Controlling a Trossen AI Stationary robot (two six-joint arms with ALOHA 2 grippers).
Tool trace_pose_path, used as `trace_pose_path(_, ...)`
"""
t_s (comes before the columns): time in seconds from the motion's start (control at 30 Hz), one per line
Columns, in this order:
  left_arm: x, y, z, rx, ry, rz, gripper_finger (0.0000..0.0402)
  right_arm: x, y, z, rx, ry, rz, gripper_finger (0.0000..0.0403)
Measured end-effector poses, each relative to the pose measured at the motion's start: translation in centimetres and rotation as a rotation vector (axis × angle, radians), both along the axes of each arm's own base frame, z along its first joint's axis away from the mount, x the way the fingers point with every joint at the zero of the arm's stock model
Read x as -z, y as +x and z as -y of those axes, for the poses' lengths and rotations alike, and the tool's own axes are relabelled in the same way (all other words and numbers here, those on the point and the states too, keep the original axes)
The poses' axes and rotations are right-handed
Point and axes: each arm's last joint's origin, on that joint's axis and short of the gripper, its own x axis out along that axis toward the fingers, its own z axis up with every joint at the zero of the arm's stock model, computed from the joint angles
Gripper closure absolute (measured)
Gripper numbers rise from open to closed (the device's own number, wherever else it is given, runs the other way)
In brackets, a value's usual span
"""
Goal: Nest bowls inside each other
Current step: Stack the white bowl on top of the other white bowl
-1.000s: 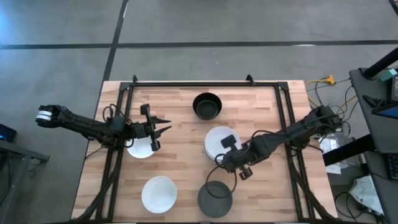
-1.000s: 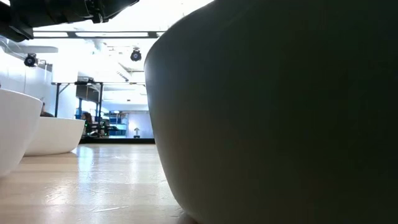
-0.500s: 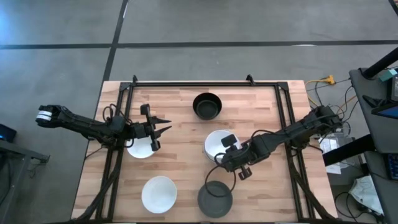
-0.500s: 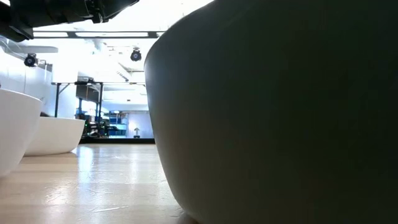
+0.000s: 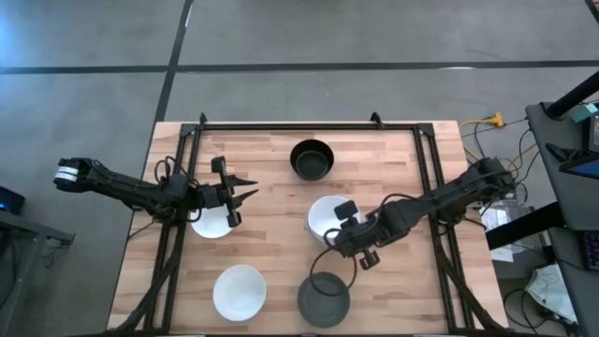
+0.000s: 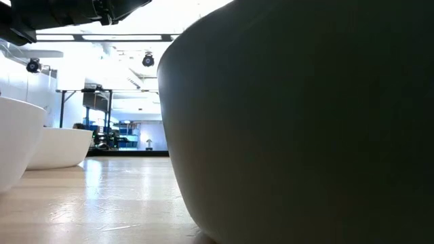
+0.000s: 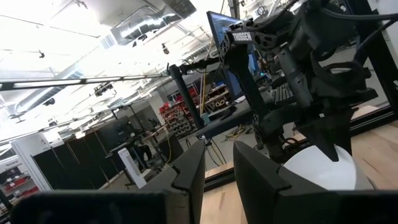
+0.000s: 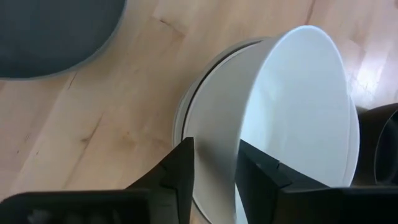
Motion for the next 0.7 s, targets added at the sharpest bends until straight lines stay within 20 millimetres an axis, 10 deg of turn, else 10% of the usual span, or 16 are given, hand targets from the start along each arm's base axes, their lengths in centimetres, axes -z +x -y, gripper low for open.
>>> trace_pose_path(0.7,0.0,0.0,0.0,0.000,0.000,-0.001,0.0332,-0.4,-0.7,-1.3,-0.009,-0.033,0.035,0.0393)
